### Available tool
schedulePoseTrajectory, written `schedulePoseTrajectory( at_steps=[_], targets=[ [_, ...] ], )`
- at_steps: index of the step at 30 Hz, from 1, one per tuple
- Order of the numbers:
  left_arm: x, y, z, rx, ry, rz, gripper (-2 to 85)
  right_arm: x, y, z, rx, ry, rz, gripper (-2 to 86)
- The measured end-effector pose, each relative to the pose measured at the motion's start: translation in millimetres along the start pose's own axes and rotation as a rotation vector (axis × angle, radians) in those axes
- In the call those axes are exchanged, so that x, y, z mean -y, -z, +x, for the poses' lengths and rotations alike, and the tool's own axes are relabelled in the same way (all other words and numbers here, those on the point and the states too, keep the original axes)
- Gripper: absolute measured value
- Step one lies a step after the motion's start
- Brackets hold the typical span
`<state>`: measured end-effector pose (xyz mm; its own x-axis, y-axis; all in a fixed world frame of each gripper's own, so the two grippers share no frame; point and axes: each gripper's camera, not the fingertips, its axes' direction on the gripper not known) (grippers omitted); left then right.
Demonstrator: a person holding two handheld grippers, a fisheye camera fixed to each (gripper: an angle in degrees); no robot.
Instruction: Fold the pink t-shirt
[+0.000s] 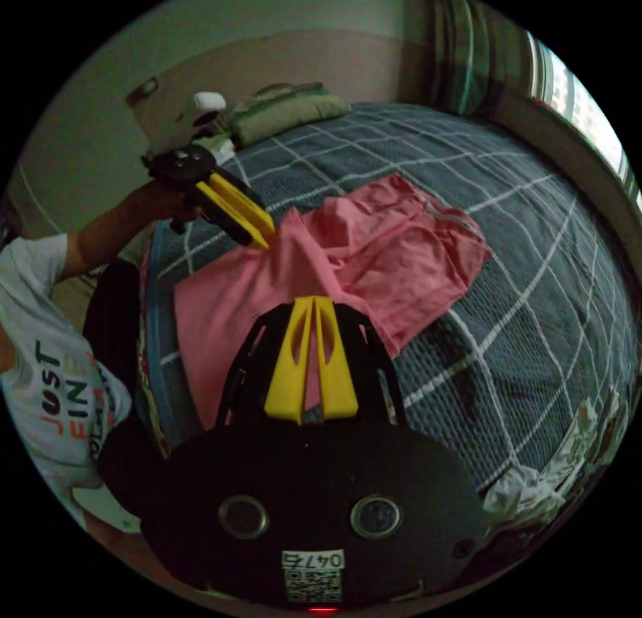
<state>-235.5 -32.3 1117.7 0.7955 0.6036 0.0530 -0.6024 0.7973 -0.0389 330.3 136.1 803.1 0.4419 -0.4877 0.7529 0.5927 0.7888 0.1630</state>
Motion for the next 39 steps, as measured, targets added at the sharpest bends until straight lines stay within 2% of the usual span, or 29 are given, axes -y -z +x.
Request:
schedulePoseTrajectory(
  at_steps=[2, 3, 4, 6, 10, 13, 20, 26, 31, 39],
  targets=[
    [10, 18, -16, -0.108, 0.034, 0.104, 7.9, 5, -3, 13, -0.006, -0.047, 0.011, 0.5],
    [13, 26, -18, -0.099, 0.029, 0.143, 8.1, 6, 8, 20, -0.049, -0.054, 0.105, 1.0],
    [20, 42, -23, -0.032, 0.02, 0.208, 8.4, 7, 22, 27, -0.122, -0.06, 0.211, 1.5],
    [40, 57, -34, 0.084, 0.017, 0.239, 8.9, 15, 33, 45, -0.214, -0.09, 0.296, 2.6],
    [109, 49, -69, 0.153, 0.024, 0.162, 10.9, 55, 12, 94, -0.273, -0.099, 0.168, 6.9],
    [143, 32, -88, 0.171, 0.037, 0.199, 11.8, 78, -13, 121, -0.293, -0.117, 0.058, 11.1],
    [187, -6, -93, 0.157, -0.018, 0.1, 10.1, 96, -48, 133, -0.239, -0.062, -0.037, 9.3],
    [189, 0, -67, 0.149, -0.102, 0.104, 1.6, 95, -40, 99, -0.318, 0.044, 0.0, 1.5],
    [168, 28, -42, -0.02, -0.107, 0.193, 0.2, 80, -6, 51, -0.365, 0.125, 0.073, 0.6],
    [80, 64, 51, -0.094, -0.342, 0.174, 0.0, 4, 58, -63, -0.267, 0.325, 0.193, 0.5]
  ],
)
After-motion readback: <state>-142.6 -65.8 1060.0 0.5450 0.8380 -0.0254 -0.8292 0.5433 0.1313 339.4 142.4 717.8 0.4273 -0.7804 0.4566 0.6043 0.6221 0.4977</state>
